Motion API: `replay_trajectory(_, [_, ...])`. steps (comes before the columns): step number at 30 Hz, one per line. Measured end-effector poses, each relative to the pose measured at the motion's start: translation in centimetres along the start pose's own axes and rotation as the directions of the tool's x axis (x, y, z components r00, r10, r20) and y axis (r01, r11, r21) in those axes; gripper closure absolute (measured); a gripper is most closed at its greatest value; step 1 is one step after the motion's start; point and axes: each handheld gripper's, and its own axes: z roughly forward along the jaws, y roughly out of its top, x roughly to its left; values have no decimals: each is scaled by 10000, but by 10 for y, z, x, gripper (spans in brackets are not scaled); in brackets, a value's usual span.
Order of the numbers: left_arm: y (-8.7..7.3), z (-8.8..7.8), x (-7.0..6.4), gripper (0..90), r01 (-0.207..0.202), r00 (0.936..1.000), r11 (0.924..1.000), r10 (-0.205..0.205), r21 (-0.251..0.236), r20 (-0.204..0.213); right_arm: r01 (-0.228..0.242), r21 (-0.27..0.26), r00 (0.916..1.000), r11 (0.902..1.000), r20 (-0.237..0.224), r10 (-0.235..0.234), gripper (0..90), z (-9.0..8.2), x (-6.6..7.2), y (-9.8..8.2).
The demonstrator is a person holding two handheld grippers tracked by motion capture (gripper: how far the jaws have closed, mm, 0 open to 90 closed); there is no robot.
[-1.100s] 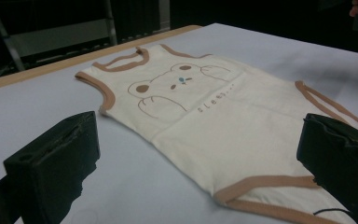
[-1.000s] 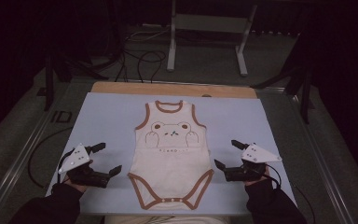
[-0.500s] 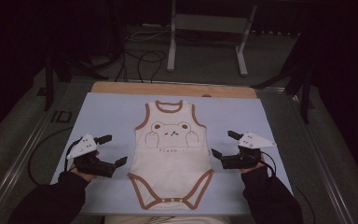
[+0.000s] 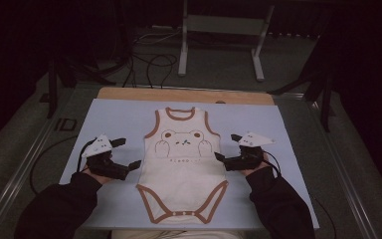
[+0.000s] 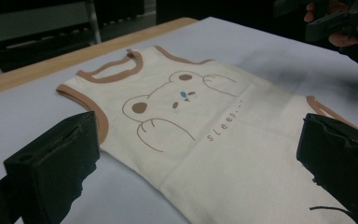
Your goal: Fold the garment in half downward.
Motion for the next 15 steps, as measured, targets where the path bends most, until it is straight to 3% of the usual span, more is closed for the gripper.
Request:
replay_trajectory(7, [-3,19,6,2,38,9999,9988,-45,483,141,57,396,9999,9992,-122,-52,80,14,-5,-5])
replay_trajectory(15, [-9,39,13,25,42,9998,9931,-63,1176,176,-311,1057,9991,9939,-246,339,106,32,-16,-16])
